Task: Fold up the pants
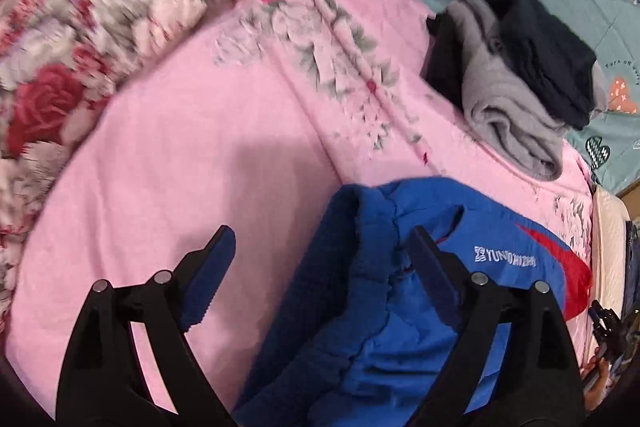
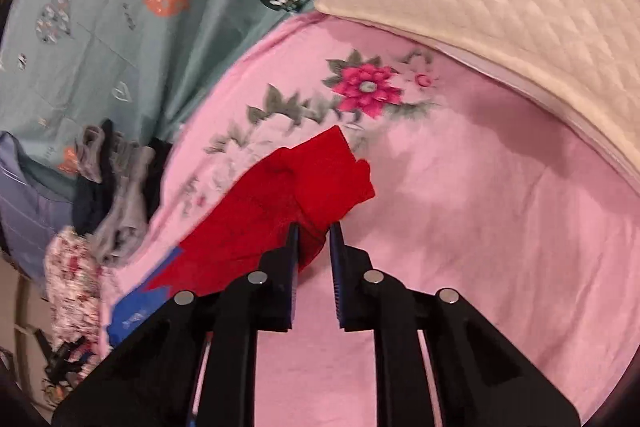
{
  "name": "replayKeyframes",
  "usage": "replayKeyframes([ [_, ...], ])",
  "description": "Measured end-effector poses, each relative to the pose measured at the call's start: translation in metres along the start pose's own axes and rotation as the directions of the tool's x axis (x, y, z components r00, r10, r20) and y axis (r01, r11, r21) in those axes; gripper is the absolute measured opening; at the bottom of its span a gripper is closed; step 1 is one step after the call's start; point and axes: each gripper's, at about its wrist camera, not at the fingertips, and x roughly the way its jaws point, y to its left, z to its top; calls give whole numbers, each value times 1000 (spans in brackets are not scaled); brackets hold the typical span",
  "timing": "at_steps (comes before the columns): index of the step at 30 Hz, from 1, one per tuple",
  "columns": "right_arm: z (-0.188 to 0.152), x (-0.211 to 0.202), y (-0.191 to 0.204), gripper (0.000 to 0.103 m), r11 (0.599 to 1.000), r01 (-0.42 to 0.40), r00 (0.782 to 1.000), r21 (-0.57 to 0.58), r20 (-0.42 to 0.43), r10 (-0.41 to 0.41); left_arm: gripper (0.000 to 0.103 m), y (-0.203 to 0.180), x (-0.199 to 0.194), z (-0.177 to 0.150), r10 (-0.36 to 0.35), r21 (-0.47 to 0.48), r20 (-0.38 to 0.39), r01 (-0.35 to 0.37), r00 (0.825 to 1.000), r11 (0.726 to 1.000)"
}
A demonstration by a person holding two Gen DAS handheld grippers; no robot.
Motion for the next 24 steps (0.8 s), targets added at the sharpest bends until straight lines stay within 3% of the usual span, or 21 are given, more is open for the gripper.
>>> replayKeyframes([
  [1, -3, 5, -1, 40, 998, 64, 998, -20, -22, -64, 89, 2, 9, 1, -5, -13, -19, 5, 1000, 1000],
  [2, -7, 5, -4, 47, 996, 92, 995, -14, -32, -92, 89, 3, 13, 0, -20, -17, -25, 20, 999, 1000],
  [4, -13, -3, -7, 52, 998, 65, 998, 14, -3, -65, 89, 1, 23, 1, -91, -7, -51, 91, 995, 996],
  [8, -25, -21, 8, 55, 998, -58, 998, 14, 5, 58, 90, -15, 34, 0, -174, 67, -86, 180, 981, 981],
  [11, -34, -33, 29, 55, 993, -117, 993, -33, 3, 117, 90, -25, 45, 0, -187, 97, -111, 198, 976, 975],
  [14, -48, -40, 50, 58, 984, -157, 988, -82, -22, 156, 88, -28, 46, 0, -199, 114, -83, 208, 976, 971],
  [16, -57, -41, 61, 60, 978, -183, 983, -104, -48, 179, 68, -30, 45, -1, -195, 126, -71, 203, 978, 971],
  [17, -62, -42, 68, 60, 973, -196, 980, -120, -59, 190, 38, -32, 46, -1, -181, 141, -72, 190, 981, 972],
  [20, -75, -42, 89, 60, 959, -204, 978, -194, -85, 191, 24, -32, 39, -4, -151, 150, -53, 157, 987, 976],
  [23, -85, -42, 114, 60, 941, -203, 978, -272, -107, 180, 11, -33, 13, 1, -143, 163, 35, 136, 989, 977],
  [24, -87, -42, 121, 60, 935, -199, 979, -293, -106, 175, 11, -30, 3, 8, -147, 145, 67, 136, 987, 980],
])
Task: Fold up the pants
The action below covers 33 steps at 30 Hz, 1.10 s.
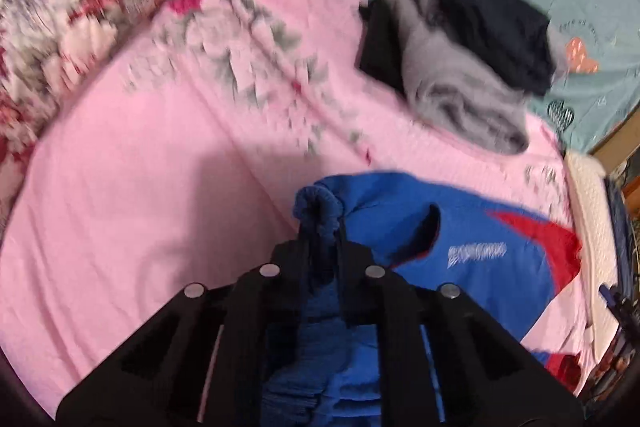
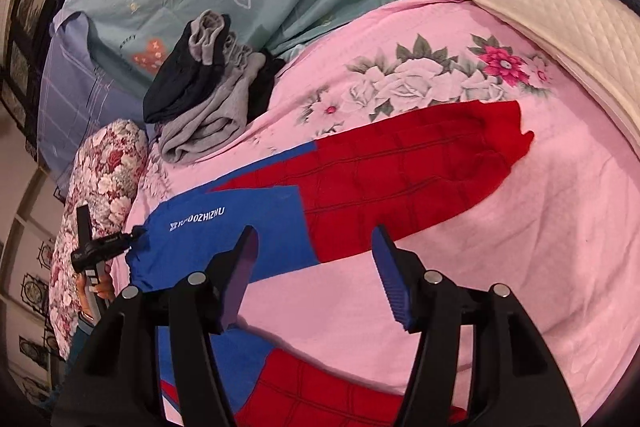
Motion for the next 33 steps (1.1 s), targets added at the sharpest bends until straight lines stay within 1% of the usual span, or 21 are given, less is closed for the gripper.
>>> replayKeyframes([
  [1, 1, 0, 7, 60, 1000, 5, 1000, -16, 1, -5, 11, 6, -9, 11, 4, -34, 33, -3, 999, 999],
  [3, 5, 0, 22, 60, 998, 0, 1000, -56, 12, 0, 11, 12, -13, 27, 35, -48, 49, -32, 998, 998],
  [4, 8, -2, 27, 60, 997, 0, 1000, -72, 26, 2, 12, 16, -11, 30, 41, -39, 34, -39, 999, 998],
  [5, 11, -2, 34, 68, 996, -4, 999, -89, 35, 7, 19, 17, -5, 31, 54, -35, 8, -53, 999, 998],
  [6, 14, 0, 37, 74, 995, -6, 999, -102, 33, 9, 31, 17, 3, 29, 90, -24, -21, -90, 996, 996],
  [7, 15, 6, 41, 89, 992, -1, 1000, -126, 14, 2, 40, 17, 9, 25, 154, 3, -22, -154, 988, 988],
  [8, 18, 17, 45, 91, 986, 11, 999, -168, -29, -16, 68, 17, 11, 22, 176, 13, -11, -176, 984, 984],
  [9, 17, 25, 49, 91, 977, 39, 998, -207, -45, -49, 86, 23, 11, 19, 170, 11, 1, -170, 985, 985],
  [11, 20, 44, 59, 91, 942, 96, 990, -323, -63, -123, 89, 29, 12, 16, 123, -14, 18, -122, 992, 992],
  [12, 21, 50, 64, 90, 920, 114, 988, -374, -58, -145, 89, 33, 14, 16, 110, -24, 7, -109, 994, 994],
  [14, 28, 65, 74, 84, 872, 121, 985, -475, -53, -166, 89, 36, 23, 13, 91, -37, -26, -92, 996, 995],
  [16, 38, 87, 82, 77, 840, 92, 983, -535, -86, -163, 89, 37, 27, 9, 70, -30, -25, -71, 997, 997],
  [19, 52, 124, 92, 71, 797, 39, 978, -603, -142, -155, 89, 43, 34, 7, 54, -38, -33, -55, 998, 998],
  [20, 54, 136, 96, 70, 781, 19, 975, -624, -161, -152, 89, 45, 39, 7, 46, -54, -46, -48, 998, 997],
  [23, 60, 178, 108, 70, 717, -33, 964, -696, -211, -161, 90, 41, 41, 7, 58, -54, -29, -60, 998, 997],
  [27, 69, 219, 114, 70, 679, -106, 951, -727, -274, -145, 90, 31, 46, 9, 29, -46, -48, -31, 998, 998],
  [29, 72, 235, 111, 68, 670, -140, 936, -729, -319, -151, 90, 27, 48, 10, 18, -41, -57, -20, 998, 999],
  [30, 71, 242, 108, 64, 667, -149, 924, -730, -343, -169, 89, 25, 49, 11, 18, -39, -59, -21, 998, 999],
  [31, 70, 243, 107, 58, 658, -156, 922, -736, -348, -171, 88, 22, 49, 11, 19, -35, -57, -21, 998, 999],
  [32, 69, 242, 108, 34, 648, -171, 918, -742, -359, -170, 88, 20, 48, 12, 14, -31, -57, -16, 998, 999],
  [33, 69, 239, 110, 16, 638, -192, 911, -746, -377, -166, 88, 18, 47, 13, 5, -27, -53, -6, 999, 1000],
])
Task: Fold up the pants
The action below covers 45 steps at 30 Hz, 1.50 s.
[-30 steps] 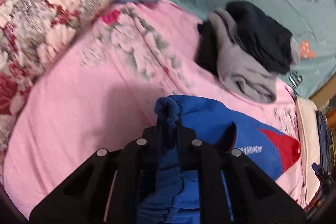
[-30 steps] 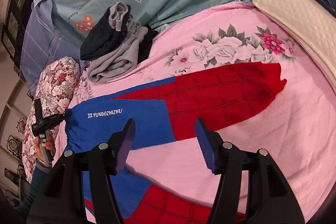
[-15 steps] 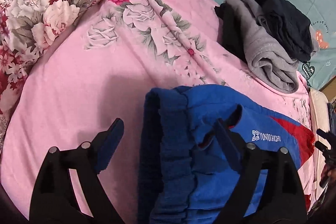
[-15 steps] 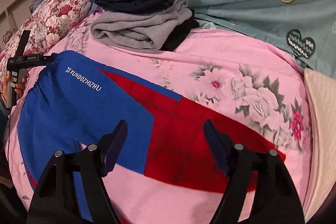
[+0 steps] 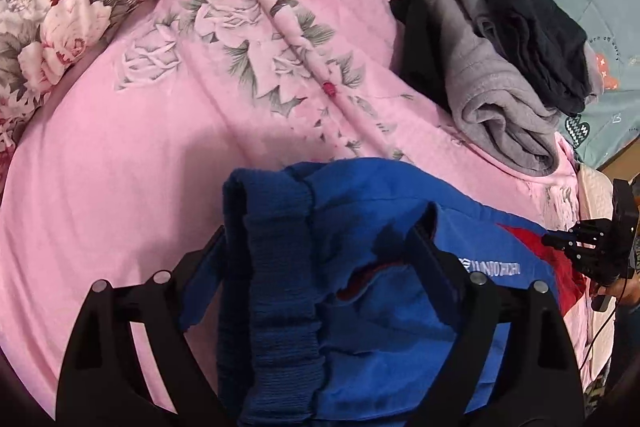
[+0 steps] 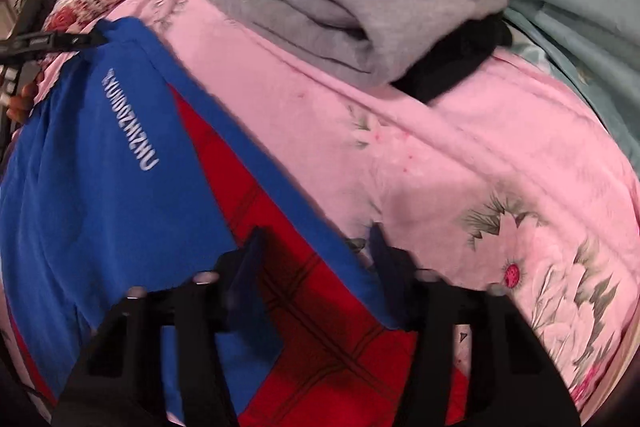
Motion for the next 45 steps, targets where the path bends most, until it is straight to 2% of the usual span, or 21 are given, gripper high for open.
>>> replayKeyframes([
  [1, 0, -3, 0, 3, 1000, -6, 1000, 3, -14, 6, 88, -1, -1, 1, -7, 4, 2, 7, 1000, 1000],
  [6, -6, -35, -14, 2, 1000, 30, 999, 8, 13, -30, 90, -5, -7, 0, -43, 30, 9, 42, 999, 999],
  [10, -7, -41, -28, 3, 998, 34, 999, 54, 5, -35, 90, 6, 6, 1, -26, -30, -5, 26, 1000, 999],
  [12, -7, -31, -23, 12, 998, 45, 999, 34, -8, -45, 90, 7, 6, 3, -28, -46, 0, 28, 1000, 999],
  [14, -4, -23, -17, 45, 998, 53, 999, 17, -6, -53, 90, 8, 7, 6, -37, -66, 2, 37, 999, 997],
  [16, -4, -20, -19, 49, 998, 69, 997, 12, 33, -69, 90, 8, 9, 9, -45, -89, 11, 46, 999, 995],
  [18, -4, -13, -25, 46, 998, -29, 999, 58, 28, 27, 84, 6, 11, 10, -70, -90, 7, 71, 997, 993],
  [19, -5, -6, -24, 37, 998, -42, 999, 53, 8, 41, 75, 1, 12, 10, -81, -71, 1, 81, 997, 994],
  [20, -5, -5, -21, 30, 999, -27, 1000, 33, 9, 27, 49, -4, 14, 9, -69, -43, -6, 69, 998, 997],
  [21, -4, -5, -18, 21, 999, -35, 999, 20, 8, 35, 35, -7, 15, 8, -42, -23, -14, 42, 999, 999],
  [22, -5, -7, -18, 11, 999, -40, 999, 24, 7, 40, 31, -9, 13, 7, -22, -4, -8, 22, 1000, 1000],
  [23, -4, -9, -17, 6, 1000, -17, 1000, 24, 8, 17, 24, -9, 10, 6, -41, 2, -8, 41, 999, 999],
  [27, -6, -37, -14, 5, 997, 59, 997, 58, 53, -62, 18, -11, -16, 5, -66, 39, 36, 64, 997, 997],
  [32, -17, -74, 4, 5, 996, 51, 994, 71, 95, -58, 16, -32, -66, -10, -111, 146, 112, 94, 988, 985],
  [35, -24, -88, 26, 2, 995, 90, 989, 32, 111, -93, 16, -44, -103, -37, -147, 259, 158, 102, 976, 960],
  [38, -42, -112, 48, 0, 997, 68, 984, 29, 165, -72, 16, -46, -128, -67, -181, 348, 178, 110, 967, 931],
  [41, -68, -135, 72, 0, 999, 44, 977, 26, 209, -49, 16, -43, -142, -94, -173, 404, 188, 85, 967, 911],
  [42, -74, -136, 78, 2, 999, 47, 980, 10, 194, -48, 16, -44, -142, -98, -172, 404, 183, 85, 968, 911],
  [43, -75, -134, 82, 17, 996, 94, 980, -11, 178, -91, 16, -45, -141, -98, -171, 402, 181, 86, 968, 911],
  [44, -73, -132, 85, 52, 985, 167, 970, -36, 183, -158, 16, -46, -139, -98, -172, 398, 184, 87, 968, 913],
  [45, -68, -128, 86, 66, 975, 213, 960, -56, 197, -199, 16, -48, -138, -97, -175, 392, 187, 90, 967, 915],
])
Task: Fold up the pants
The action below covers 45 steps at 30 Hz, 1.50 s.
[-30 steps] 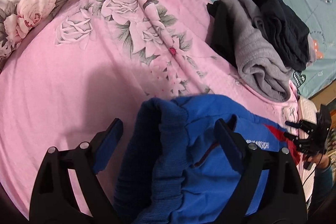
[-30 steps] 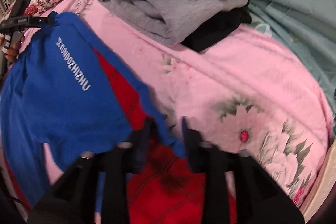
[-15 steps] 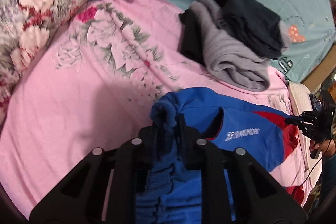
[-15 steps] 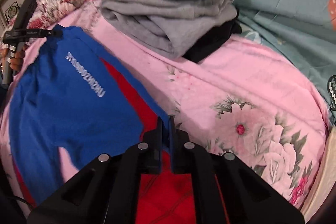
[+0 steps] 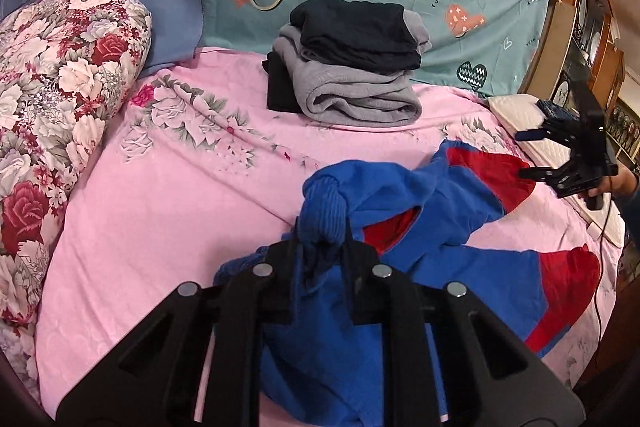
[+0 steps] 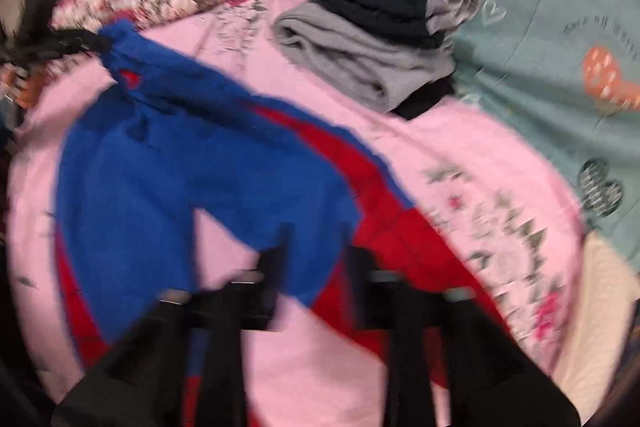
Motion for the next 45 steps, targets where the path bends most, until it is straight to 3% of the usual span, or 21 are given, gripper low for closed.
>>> replayKeyframes([
  [1, 7, 6, 2, 76, 999, 14, 1000, -31, 14, -13, 16, -1, 1, 0, -2, -3, 3, 2, 1000, 1000],
  [5, 43, 58, 8, 75, 980, 31, 1000, -198, 8, -30, 16, -1, 4, 0, 11, -10, 0, -11, 1000, 1000],
  [8, 64, 107, 4, 75, 957, -32, 996, -289, -88, 7, 16, 4, 2, -1, 14, -19, 9, -14, 1000, 1000],
  [10, 75, 133, -4, 75, 953, -98, 988, -286, -147, 57, 16, 6, 1, -2, 16, -22, 19, -16, 1000, 1000],
  [12, 82, 154, -14, 60, 956, -155, 974, -248, -199, 107, 16, 8, 2, -2, 18, -22, 18, -18, 1000, 1000],
  [13, 84, 164, -21, 36, 957, -200, 960, -209, -239, 148, 16, 9, 4, -2, 25, -22, 15, -25, 1000, 999],
  [14, 84, 169, -24, 18, 958, -224, 948, -181, -269, 171, 16, 10, 5, -1, 35, -23, 13, -35, 999, 999],
  [16, 80, 166, -21, 8, 953, -240, 940, -183, -291, 181, 16, 15, 5, 1, 46, -31, 17, -46, 999, 998],
  [21, 69, 95, -18, 3, 975, -164, 973, -149, -184, 136, 16, 28, -10, 1, 54, -55, 44, -52, 998, 997],
  [25, 49, 21, 5, 3, 986, -125, 989, -110, -96, 114, 16, 25, -34, -16, 57, -20, 51, -56, 997, 998],
  [29, 6, -27, 55, 3, 982, -169, 984, -87, -71, 163, 19, 23, -63, -45, 59, 6, 63, -60, 996, 998],
  [31, -13, -39, 82, 3, 974, -212, 975, -83, -83, 205, 22, 22, -67, -62, 44, 25, 32, -45, 999, 999],
  [34, -42, -40, 116, 3, 955, -289, 953, -70, -118, 279, 41, 20, -66, -90, 94, 67, -39, -92, 995, 994],
  [35, -48, -37, 127, 3, 949, -311, 945, -55, -128, 302, 64, 23, -65, -98, 100, 62, -76, -96, 992, 994],
  [36, -58, -34, 135, 3, 941, -337, 933, -40, -145, 328, 73, 28, -65, -104, 106, 40, -95, -103, 990, 994],
  [38, -74, -25, 151, 4, 934, -357, 918, -16, -194, 347, 73, 38, -70, -111, 87, -8, -100, -88, 991, 996],
  [40, -78, -20, 162, 8, 922, -387, 901, -8, -217, 376, 73, 45, -82, -111, 63, -63, -71, -68, 995, 996],
  [42, -73, -24, 166, 19, 924, -380, 907, -28, -205, 367, 74, 44, -93, -103, 26, -108, -31, -29, 999, 994],
  [43, -68, -27, 163, 36, 912, -410, 896, -12, -191, 401, 74, 40, -97, -98, 11, -117, -7, -12, 1000, 993],
  [44, -62, -31, 162, 47, 899, -439, 887, 0, -163, 433, 75, 34, -100, -93, 1, -118, 16, 1, 1000, 993],
  [45, -55, -34, 162, 50, 899, -438, 892, -7, -130, 433, 75, 28, -100, -88, -11, -113, 35, 15, 999, 993],
])
